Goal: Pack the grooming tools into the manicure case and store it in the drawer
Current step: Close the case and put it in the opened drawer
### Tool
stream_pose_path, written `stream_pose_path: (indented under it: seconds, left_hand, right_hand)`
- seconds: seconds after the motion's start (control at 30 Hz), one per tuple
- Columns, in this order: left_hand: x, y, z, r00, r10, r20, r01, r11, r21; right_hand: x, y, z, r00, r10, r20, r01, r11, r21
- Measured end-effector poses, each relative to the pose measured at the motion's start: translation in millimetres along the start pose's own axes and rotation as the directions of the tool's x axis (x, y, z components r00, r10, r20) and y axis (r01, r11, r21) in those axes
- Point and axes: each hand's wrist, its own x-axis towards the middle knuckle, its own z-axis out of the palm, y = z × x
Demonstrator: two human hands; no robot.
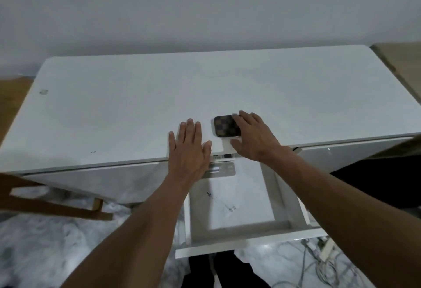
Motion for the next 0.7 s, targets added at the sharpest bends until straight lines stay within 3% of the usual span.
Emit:
stream_pose_path:
  seconds: [0.37,0.7]
  left_hand:
    - [-4.0,6.2,7.7,0.998,-0.053,-0.035,0.054,0.998,0.041]
    - [-2.0,4.2,4.4,0.998,-0.045,0.043,0.045,0.999,0.016]
  right_hand:
    - [15.1,9.5,-7.1,0.996,-0.005,0.094,0.004,1.0,0.008]
    - [-16.5,7.4,2.1,0.996,0.041,0.082,-0.042,0.999,0.02]
